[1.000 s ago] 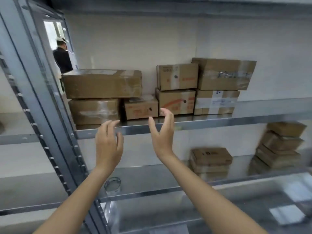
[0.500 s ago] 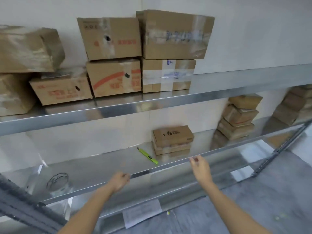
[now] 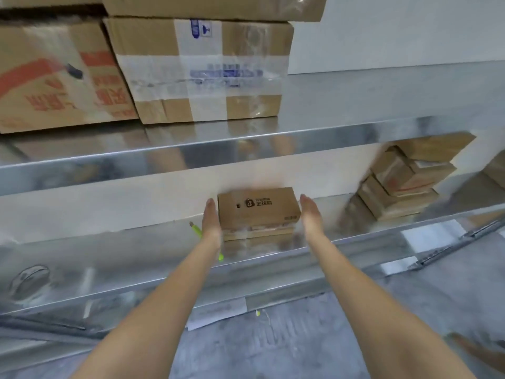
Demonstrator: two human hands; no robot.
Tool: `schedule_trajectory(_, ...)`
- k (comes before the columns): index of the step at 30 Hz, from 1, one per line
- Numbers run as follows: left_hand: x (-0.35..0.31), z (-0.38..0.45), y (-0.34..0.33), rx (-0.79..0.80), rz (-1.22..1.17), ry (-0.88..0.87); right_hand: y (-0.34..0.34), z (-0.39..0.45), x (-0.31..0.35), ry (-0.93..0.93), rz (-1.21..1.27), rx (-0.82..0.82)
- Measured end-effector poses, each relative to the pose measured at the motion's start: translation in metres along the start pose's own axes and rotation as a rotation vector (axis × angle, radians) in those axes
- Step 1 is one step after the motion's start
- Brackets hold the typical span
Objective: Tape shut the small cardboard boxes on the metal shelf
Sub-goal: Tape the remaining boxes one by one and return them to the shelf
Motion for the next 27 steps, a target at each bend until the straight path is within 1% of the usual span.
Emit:
schedule_trajectory(4, 0.004, 0.014, -0.011, 0.035, 0.095, -0.059, -0.018, 0.013, -0.007, -0.012, -0.152, 0.028)
schedule_trajectory(8, 0.006, 0.022, -0.016, 0.061, 0.227, -0.127, -0.021, 0.013, -0.015, 0.029, -0.157, 0.03)
schedule_trajectory(12, 0.008, 0.023, -0.011, 0.062, 0.252, -0.087, -0.011, 0.008, -0.013, 0.073, -0.13, 0.042)
schedule_trajectory(15, -0.005, 0.018, -0.002, 0.059, 0.275, -0.078, -0.003, -0.01, -0.009, 0.123, -0.052, -0.027)
schedule_trajectory(17, -0.015, 0.014, 0.011, 0.048, 0.206, -0.068, -0.004, -0.025, 0.0, 0.137, -0.024, -0.128)
schedule_trajectory(19, -0.029, 0.011, 0.035, 0.011, 0.175, -0.092, -0.013, -0.044, 0.013, 0.158, -0.031, -0.237)
schedule_trajectory(21, -0.051, 0.01, 0.071, -0.038, 0.22, -0.176, -0.033, -0.065, 0.028, 0.195, -0.084, -0.298)
schedule_trajectory(22, -0.062, 0.009, 0.094, -0.074, 0.233, -0.21, -0.05, -0.074, 0.034, 0.211, -0.107, -0.288)
schedule_trajectory(24, -0.079, 0.009, 0.144, -0.145, 0.218, -0.242, -0.093, -0.091, 0.039, 0.236, -0.14, -0.219)
schedule_trajectory(27, -0.092, 0.012, 0.228, -0.247, 0.208, -0.242, -0.165, -0.121, 0.03, 0.248, -0.155, -0.109)
Point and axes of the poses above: each hand's wrist, its own z-axis towards the middle knuckle, its own y-axis out of the back of the hand, x = y × z, the point moved 9 cm from there along z, towards the middle knuckle, and after that the axes turned 15 degrees about -y, right-handed, at the moved point
